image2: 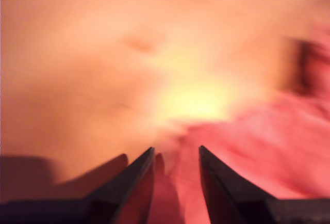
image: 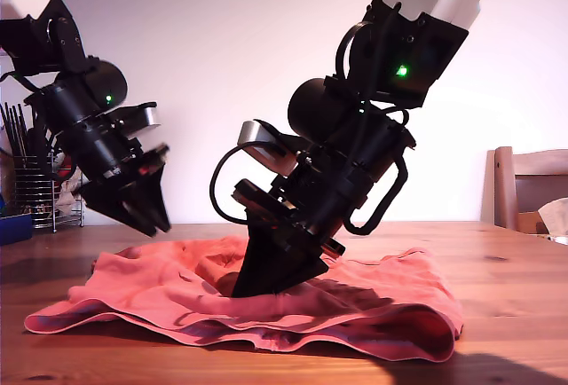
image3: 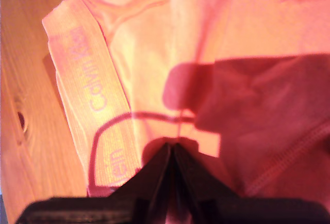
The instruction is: Fold the underwear in front of you. After folding it, place it to the left side.
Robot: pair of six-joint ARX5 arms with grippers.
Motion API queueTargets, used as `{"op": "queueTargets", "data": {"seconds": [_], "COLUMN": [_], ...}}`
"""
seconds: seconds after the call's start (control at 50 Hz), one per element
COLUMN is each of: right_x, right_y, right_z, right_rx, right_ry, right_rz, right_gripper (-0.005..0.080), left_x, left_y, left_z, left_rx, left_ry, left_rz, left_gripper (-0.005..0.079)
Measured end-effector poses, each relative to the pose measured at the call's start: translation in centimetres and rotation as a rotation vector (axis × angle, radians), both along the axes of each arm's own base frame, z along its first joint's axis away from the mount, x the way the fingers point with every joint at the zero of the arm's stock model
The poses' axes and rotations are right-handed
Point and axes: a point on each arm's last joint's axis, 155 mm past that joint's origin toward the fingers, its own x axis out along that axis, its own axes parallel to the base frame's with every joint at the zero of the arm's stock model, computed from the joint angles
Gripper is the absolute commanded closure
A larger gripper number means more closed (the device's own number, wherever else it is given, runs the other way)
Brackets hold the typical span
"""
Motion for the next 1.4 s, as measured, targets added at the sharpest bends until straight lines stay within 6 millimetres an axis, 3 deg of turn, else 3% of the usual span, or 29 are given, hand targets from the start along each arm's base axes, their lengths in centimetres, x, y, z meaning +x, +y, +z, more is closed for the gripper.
{"op": "queueTargets", "data": {"seconds": [0.14,0.22,0.38,0.48,0.6,0.74,1.08,1.4], "right_x": [0.0,-0.2,-0.6,-0.6,-0.6,-0.7,-1.1,-0.2], "right_y": [0.0,-0.1,-0.2,-0.2,-0.2,-0.2,-0.6,-3.4], "right_z": [0.0,-0.1,-0.1,-0.1,-0.1,-0.1,-0.2,1.3], "right_rx": [-0.001,-0.006,-0.014,-0.012,-0.011,-0.013,-0.029,-0.189], "right_ry": [0.002,0.009,0.029,0.029,0.03,0.034,0.054,-0.002], "right_rz": [0.001,0.001,0.006,0.008,0.009,0.01,0.008,-0.008], "right_gripper": [0.0763,0.0763,0.0763,0.0763,0.0763,0.0763,0.0763,0.0763], "left_x": [-3.2,-4.5,-7.0,-9.0,-12.8,-13.3,-15.1,-17.0], "left_y": [-0.8,-0.9,-1.0,-1.4,-2.0,-2.7,-1.5,-0.2], "left_z": [-0.4,-0.6,-1.2,-2.6,-4.9,-4.9,-5.2,-5.6], "left_rx": [-0.057,-0.063,-0.04,-0.026,-0.021,-0.013,0.137,0.239], "left_ry": [0.145,0.203,0.289,0.334,0.429,0.421,0.422,0.48], "left_rz": [-0.026,-0.034,-0.066,-0.096,-0.135,-0.162,-0.182,-0.175], "left_gripper": [0.0523,0.0563,0.0564,0.056,0.056,0.056,0.056,0.056]}}
